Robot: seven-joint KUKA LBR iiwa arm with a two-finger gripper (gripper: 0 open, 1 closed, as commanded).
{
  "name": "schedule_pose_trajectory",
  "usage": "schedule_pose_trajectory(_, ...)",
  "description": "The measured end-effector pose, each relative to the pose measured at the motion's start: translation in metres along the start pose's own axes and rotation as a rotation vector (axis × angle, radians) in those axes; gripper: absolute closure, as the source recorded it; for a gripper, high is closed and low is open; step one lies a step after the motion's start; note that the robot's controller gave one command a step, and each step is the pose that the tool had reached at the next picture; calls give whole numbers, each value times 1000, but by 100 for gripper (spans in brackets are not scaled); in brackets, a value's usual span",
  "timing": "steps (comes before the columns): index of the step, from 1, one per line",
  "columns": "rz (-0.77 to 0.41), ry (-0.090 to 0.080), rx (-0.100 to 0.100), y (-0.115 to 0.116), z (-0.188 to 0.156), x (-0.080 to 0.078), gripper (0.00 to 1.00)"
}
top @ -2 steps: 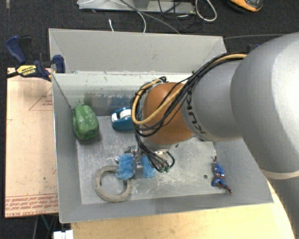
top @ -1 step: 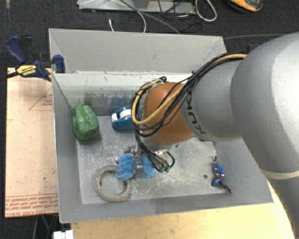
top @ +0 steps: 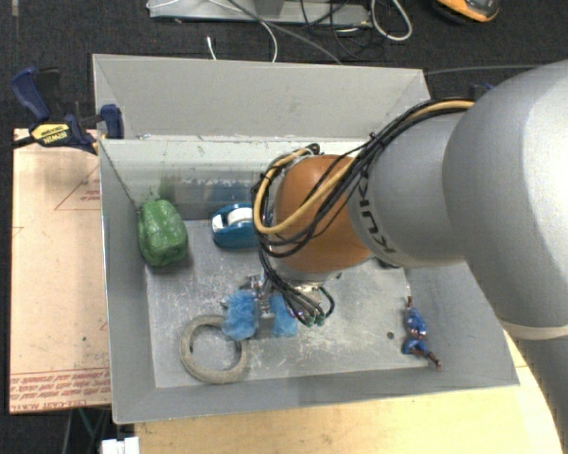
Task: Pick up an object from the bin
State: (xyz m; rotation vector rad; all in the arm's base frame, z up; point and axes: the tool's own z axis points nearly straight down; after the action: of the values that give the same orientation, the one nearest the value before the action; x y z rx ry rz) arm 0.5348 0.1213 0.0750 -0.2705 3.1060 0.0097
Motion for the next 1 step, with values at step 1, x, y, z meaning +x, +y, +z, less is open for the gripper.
schedule_pose_trajectory(1, -5, 0, 0, 5, -6, -8, 100)
